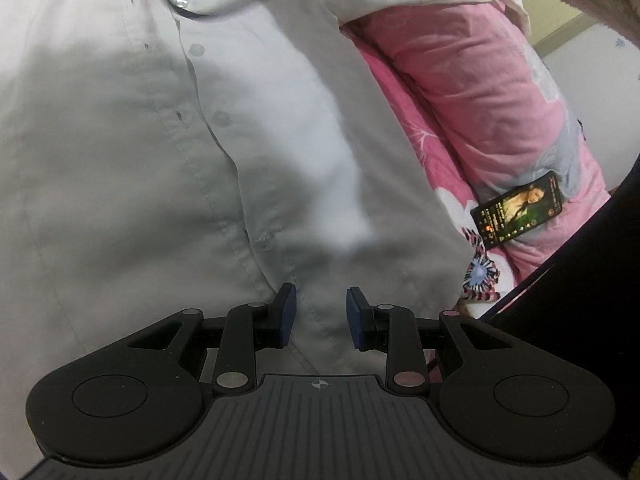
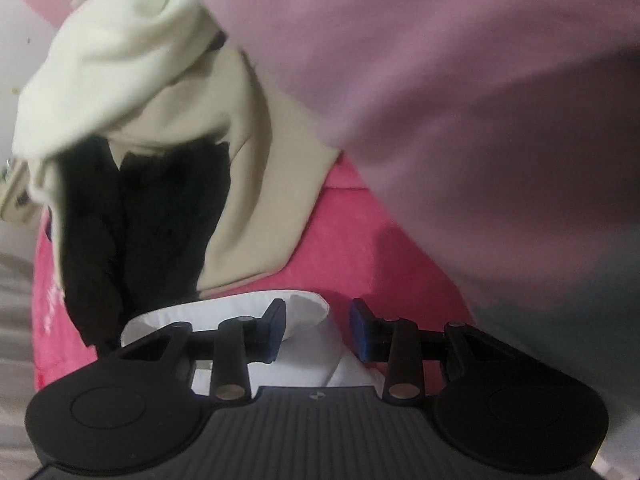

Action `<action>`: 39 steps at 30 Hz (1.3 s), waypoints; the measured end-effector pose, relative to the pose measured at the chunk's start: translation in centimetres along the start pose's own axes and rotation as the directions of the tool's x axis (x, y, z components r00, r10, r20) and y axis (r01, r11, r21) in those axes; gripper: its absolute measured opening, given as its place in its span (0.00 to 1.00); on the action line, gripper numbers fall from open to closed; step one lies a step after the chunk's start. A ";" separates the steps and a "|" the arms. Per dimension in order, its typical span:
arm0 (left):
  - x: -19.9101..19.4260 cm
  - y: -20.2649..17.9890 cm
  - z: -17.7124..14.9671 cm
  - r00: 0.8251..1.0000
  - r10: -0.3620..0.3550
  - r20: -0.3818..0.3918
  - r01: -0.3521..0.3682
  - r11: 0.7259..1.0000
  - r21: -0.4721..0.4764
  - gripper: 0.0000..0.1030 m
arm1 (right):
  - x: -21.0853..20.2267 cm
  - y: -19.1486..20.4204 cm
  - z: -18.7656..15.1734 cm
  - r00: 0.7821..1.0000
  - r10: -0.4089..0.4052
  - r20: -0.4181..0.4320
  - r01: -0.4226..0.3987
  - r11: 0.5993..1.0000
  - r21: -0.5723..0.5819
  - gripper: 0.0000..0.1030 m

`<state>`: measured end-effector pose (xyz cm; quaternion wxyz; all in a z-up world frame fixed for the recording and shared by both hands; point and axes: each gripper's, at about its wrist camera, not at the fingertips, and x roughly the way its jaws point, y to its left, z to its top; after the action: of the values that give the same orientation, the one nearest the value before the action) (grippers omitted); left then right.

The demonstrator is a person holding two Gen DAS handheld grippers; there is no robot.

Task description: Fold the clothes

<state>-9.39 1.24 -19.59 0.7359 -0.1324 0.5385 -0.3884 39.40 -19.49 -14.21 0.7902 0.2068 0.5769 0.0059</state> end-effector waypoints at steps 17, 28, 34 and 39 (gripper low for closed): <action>0.2 0.7 0.2 1.000 -0.016 -0.006 0.016 1.000 -0.004 0.26 | -2.3 8.2 -8.1 0.858 -0.006 0.513 0.435 0.541 -0.720 0.03; 0.3 0.8 0.3 1.000 -0.010 -0.007 0.010 1.000 0.004 0.26 | -6.7 6.2 -7.6 0.876 0.073 0.477 0.301 0.691 -0.657 0.42; 0.3 0.8 0.2 1.000 -0.010 -0.003 0.010 1.000 0.012 0.26 | -5.0 7.1 -11.2 0.955 0.076 0.285 0.194 0.566 -0.801 0.40; 0.2 0.7 0.1 1.000 -0.007 0.002 0.007 1.000 0.012 0.26 | -2.0 7.1 -11.2 0.959 -0.018 0.283 0.242 0.571 -0.784 0.40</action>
<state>-8.95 1.55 -20.13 0.7360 -0.1302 0.5350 -0.3940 30.08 -9.88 -12.81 0.8594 -0.2216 0.4220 0.1848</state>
